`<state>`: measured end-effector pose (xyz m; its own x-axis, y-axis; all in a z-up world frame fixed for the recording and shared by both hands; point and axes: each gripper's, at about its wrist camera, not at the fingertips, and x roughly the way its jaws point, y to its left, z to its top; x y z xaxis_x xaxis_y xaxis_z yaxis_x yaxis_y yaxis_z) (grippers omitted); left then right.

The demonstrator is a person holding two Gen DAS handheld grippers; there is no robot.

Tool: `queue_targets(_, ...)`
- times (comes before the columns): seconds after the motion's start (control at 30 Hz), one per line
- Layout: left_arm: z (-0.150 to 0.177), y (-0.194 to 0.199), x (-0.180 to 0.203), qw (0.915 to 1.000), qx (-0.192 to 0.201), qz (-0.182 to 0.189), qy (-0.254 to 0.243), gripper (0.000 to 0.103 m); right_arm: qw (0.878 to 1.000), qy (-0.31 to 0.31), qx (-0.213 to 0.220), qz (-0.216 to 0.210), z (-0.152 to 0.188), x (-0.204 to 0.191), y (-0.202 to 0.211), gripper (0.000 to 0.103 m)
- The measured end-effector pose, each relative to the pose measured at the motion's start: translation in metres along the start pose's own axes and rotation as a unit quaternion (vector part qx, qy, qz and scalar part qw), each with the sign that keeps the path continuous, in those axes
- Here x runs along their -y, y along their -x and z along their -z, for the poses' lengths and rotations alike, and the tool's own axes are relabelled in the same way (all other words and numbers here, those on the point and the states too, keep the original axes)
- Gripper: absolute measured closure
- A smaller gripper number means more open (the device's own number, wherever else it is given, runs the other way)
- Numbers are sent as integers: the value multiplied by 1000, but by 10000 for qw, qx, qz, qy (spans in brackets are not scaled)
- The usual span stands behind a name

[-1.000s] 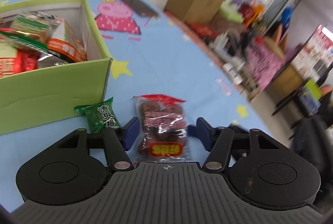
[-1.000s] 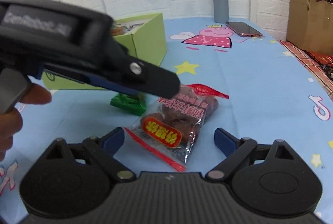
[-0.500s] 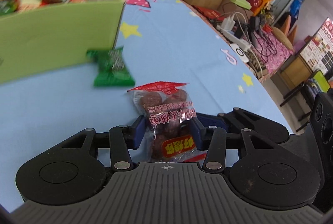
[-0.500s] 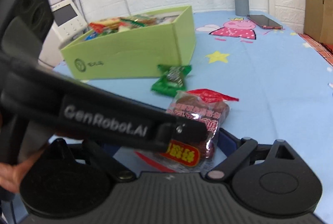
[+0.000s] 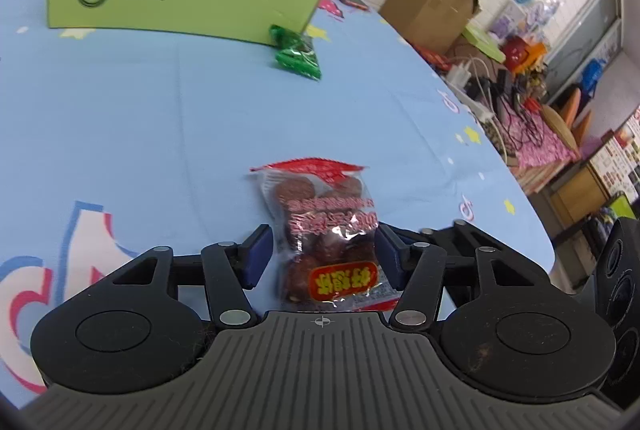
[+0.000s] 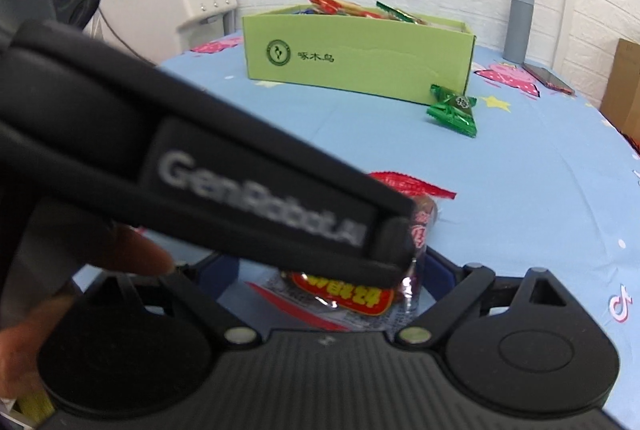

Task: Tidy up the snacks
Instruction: 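Close the left gripper on the date bag and lift it, then carry the date bag into the box and open the left gripper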

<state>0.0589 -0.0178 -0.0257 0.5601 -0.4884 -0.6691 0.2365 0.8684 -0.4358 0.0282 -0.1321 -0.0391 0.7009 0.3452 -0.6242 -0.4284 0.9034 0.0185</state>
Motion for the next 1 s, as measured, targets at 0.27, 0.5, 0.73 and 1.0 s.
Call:
queue_targets(0.27, 4, -6, -5, 9997, -44, 244, -22, 67, 9998, -159, 55, -63, 2, 18, 3, 12)
queue_targets(0.5, -31, 3, -8, 9992, 218, 330, 36, 84, 9992, 112, 376, -14, -17, 16, 5, 27)
queue_targets(0.73, -131, 3, -1, 9955, 901, 240, -163, 83, 9929, 536, 1034, 237, -106, 35, -19, 23)
queue_targets(1.0, -249, -54, -31, 9955, 927, -49, -176, 78, 9934, 560, 999, 16, -212, 87, -95, 23)
